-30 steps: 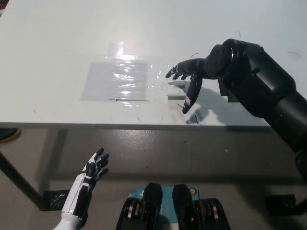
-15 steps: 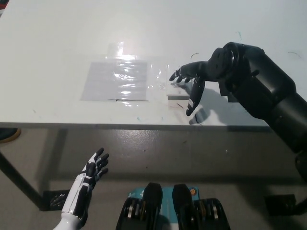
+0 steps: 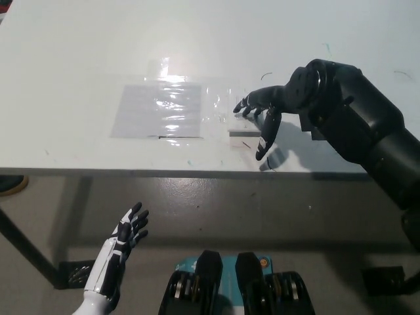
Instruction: A white switch is kept at the centre of the table close to the robot and the robot uses its right hand to press it to turn it on
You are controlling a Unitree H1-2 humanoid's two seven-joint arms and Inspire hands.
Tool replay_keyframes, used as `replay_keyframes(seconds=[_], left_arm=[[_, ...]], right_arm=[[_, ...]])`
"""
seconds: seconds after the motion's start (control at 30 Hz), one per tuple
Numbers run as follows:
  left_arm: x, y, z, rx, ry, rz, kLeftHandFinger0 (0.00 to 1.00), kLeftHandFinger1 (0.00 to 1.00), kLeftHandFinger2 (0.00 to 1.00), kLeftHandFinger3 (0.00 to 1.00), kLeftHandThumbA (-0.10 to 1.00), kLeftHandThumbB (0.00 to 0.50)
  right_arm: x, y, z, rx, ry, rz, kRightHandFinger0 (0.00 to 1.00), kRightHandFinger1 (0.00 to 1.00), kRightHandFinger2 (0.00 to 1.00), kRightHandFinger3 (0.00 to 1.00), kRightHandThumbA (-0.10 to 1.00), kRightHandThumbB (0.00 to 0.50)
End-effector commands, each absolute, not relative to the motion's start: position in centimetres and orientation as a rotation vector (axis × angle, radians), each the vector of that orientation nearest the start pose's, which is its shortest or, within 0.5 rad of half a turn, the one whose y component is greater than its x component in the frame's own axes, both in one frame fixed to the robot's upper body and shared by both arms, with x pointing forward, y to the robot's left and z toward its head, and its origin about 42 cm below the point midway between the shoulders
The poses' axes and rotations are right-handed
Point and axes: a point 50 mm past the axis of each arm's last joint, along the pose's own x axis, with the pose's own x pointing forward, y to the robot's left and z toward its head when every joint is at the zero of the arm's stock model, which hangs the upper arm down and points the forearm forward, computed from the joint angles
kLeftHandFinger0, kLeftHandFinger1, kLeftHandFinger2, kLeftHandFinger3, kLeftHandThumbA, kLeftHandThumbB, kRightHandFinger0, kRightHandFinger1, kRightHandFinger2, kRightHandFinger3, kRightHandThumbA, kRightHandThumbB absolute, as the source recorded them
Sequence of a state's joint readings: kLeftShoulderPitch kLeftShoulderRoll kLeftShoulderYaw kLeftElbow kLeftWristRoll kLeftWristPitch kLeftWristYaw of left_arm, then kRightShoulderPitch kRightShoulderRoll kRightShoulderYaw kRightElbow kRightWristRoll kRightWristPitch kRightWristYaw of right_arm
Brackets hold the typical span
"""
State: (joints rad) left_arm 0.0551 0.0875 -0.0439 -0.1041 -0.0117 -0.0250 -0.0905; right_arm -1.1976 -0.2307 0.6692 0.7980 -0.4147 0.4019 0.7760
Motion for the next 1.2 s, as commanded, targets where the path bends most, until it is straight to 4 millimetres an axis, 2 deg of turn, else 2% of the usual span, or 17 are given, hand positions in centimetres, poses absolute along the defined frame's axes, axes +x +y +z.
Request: replay_keyframes(seconds=[0.0,0.2,0.3,0.33,0.37,0.4,0.43,0.5,0.53,0.57,0.63,0.7,0.73,0.8,0.83,0.97,1.17], left_arm=[[27.1,22.5,12.4,0.08,-0.132,-0.138,1.0,1.0,1.0,1.0,1.0,0.099],[27.1,22.5,12.5,0.082,-0.131,-0.134,1.0,1.0,1.0,1.0,1.0,0.107],[27.0,22.6,12.4,0.085,-0.13,-0.132,1.0,1.0,1.0,1.0,1.0,0.121],[27.0,22.6,12.4,0.085,-0.13,-0.131,1.0,1.0,1.0,1.0,1.0,0.113],[27.1,22.6,12.4,0.081,-0.131,-0.132,1.0,1.0,1.0,1.0,1.0,0.111],[27.2,22.6,12.5,0.076,-0.129,-0.132,1.0,1.0,1.0,1.0,1.0,0.104],[27.2,22.4,12.4,0.072,-0.127,-0.133,1.0,1.0,1.0,1.0,1.0,0.102],[27.2,22.5,12.4,0.078,-0.129,-0.133,1.0,1.0,1.0,1.0,1.0,0.1],[27.1,22.5,12.4,0.084,-0.131,-0.133,1.0,1.0,1.0,1.0,1.0,0.098],[27.1,22.5,12.4,0.085,-0.132,-0.134,1.0,1.0,1.0,1.0,1.0,0.098],[27.1,22.6,12.4,0.084,-0.133,-0.139,1.0,1.0,1.0,1.0,1.0,0.099],[27.2,22.6,12.4,0.083,-0.132,-0.141,1.0,1.0,1.0,1.0,1.0,0.11],[27.2,22.6,12.4,0.083,-0.132,-0.141,1.0,1.0,1.0,1.0,1.0,0.11],[27.2,22.6,12.2,0.078,-0.13,-0.14,1.0,1.0,1.0,1.0,1.0,0.129],[27.3,22.6,12.2,0.073,-0.126,-0.14,1.0,1.0,1.0,1.0,1.0,0.132],[27.3,22.4,12.3,0.069,-0.118,-0.14,1.0,1.0,1.0,1.0,1.0,0.139],[27.8,22.3,12.7,0.081,-0.122,-0.144,1.0,1.0,1.0,1.0,1.0,0.095]], right_arm=[[55.2,-9.9,32.7,-1.277,0.334,0.791,1.0,1.0,1.0,1.0,1.0,0.361],[55.3,-9.9,31.9,-1.287,0.366,0.788,1.0,1.0,1.0,1.0,1.0,0.367],[55.4,-9.9,32.6,-1.295,0.365,0.787,1.0,1.0,1.0,1.0,1.0,0.379],[55.4,-9.9,33.6,-1.301,0.344,0.782,1.0,1.0,1.0,1.0,1.0,0.359],[55.5,-10.0,35.8,-1.273,0.297,0.782,1.0,1.0,1.0,1.0,1.0,0.346],[55.6,-10.1,36.8,-1.254,0.284,0.779,1.0,1.0,1.0,1.0,1.0,0.356],[55.5,-10.7,40.0,-1.18,0.227,0.782,1.0,1.0,1.0,1.0,1.0,0.366],[55.2,-11.3,43.0,-1.098,0.175,0.769,1.0,1.0,1.0,1.0,1.0,0.365],[54.9,-11.6,44.4,-1.085,0.144,0.756,1.0,1.0,1.0,1.0,1.0,0.453],[54.6,-12.0,45.5,-1.061,0.097,0.74,1.0,1.0,1.0,1.0,1.0,0.396],[53.4,-13.1,49.2,-0.967,-0.007,0.745,1.0,1.0,1.0,1.0,1.0,0.335],[52.1,-14.7,52.4,-0.902,-0.108,0.738,1.0,1.0,1.0,1.0,1.0,0.359],[51.9,-14.9,52.8,-0.894,-0.121,0.735,1.0,1.0,1.0,1.0,1.0,0.359],[49.5,-16.6,55.5,-0.868,-0.248,0.743,1.0,1.0,1.0,1.0,1.0,0.344],[49.0,-17.0,55.9,-0.867,-0.27,0.744,1.0,1.0,1.0,1.0,1.0,0.343],[44.1,-20.7,57.9,-0.903,-0.438,0.747,1.0,1.0,1.0,1.0,1.0,0.323],[36.8,-28.5,58.1,-0.873,-0.634,0.681,1.0,1.0,1.0,1.0,1.0,0.311]])
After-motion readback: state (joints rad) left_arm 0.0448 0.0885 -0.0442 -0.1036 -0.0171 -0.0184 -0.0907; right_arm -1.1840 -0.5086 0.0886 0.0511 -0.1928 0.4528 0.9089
